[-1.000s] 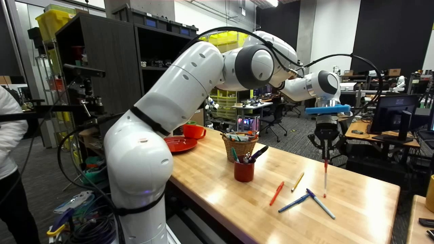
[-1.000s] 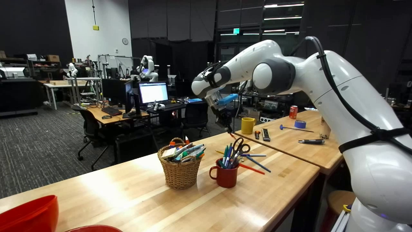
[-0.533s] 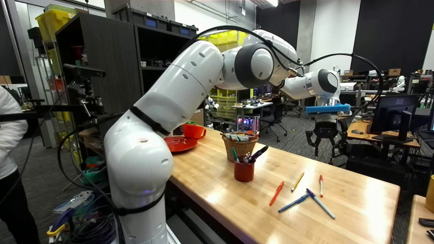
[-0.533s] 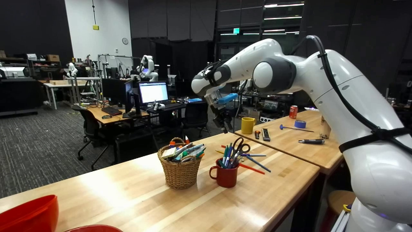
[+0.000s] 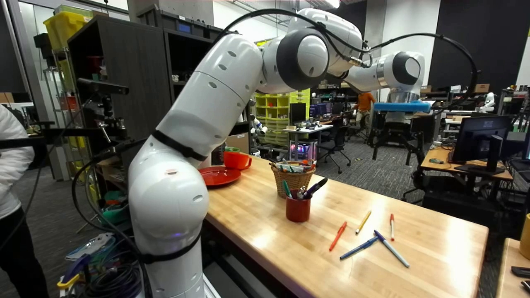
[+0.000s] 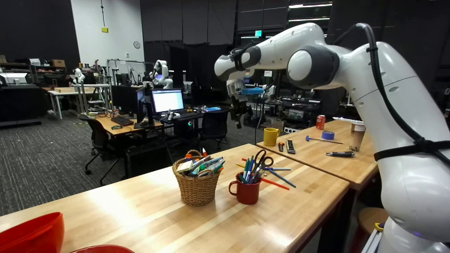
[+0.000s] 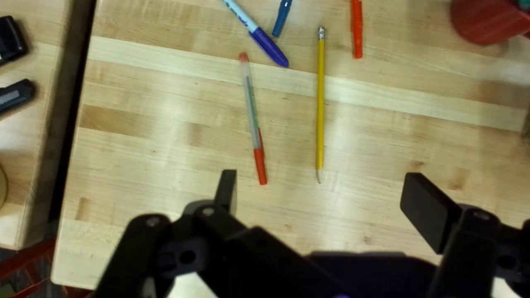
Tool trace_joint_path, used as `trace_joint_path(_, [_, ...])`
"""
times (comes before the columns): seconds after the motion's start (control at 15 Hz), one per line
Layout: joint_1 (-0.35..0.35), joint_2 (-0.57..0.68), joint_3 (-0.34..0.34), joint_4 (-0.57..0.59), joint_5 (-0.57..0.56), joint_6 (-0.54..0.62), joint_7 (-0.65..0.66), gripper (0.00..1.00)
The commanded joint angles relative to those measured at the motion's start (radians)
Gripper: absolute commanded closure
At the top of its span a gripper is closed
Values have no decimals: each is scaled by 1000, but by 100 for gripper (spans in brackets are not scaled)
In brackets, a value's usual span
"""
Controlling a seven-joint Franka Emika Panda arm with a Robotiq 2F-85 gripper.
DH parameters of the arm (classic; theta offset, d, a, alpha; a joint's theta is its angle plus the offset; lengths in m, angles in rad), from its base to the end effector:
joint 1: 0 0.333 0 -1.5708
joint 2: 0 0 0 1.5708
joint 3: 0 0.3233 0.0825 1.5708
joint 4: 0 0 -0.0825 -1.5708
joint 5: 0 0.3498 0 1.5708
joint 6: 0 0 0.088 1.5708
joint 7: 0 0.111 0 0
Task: Move one pen from the cup to the table
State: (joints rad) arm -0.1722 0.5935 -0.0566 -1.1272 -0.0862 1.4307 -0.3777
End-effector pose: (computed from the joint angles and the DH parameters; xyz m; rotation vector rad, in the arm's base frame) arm 0.6427 -0.1500 0.4539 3.0673 0.2372 -0.4823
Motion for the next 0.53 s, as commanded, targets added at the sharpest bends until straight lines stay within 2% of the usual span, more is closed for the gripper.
trace_joint_path(0.0, [-53,-173,16,-128,102,-42,-60,0])
trace_joint_path(0.2, [-70,-295,2,-220,132,-61,-92,0])
trace_joint_path(0.47, [-73,-435,-13,-361,94,4,-99,0])
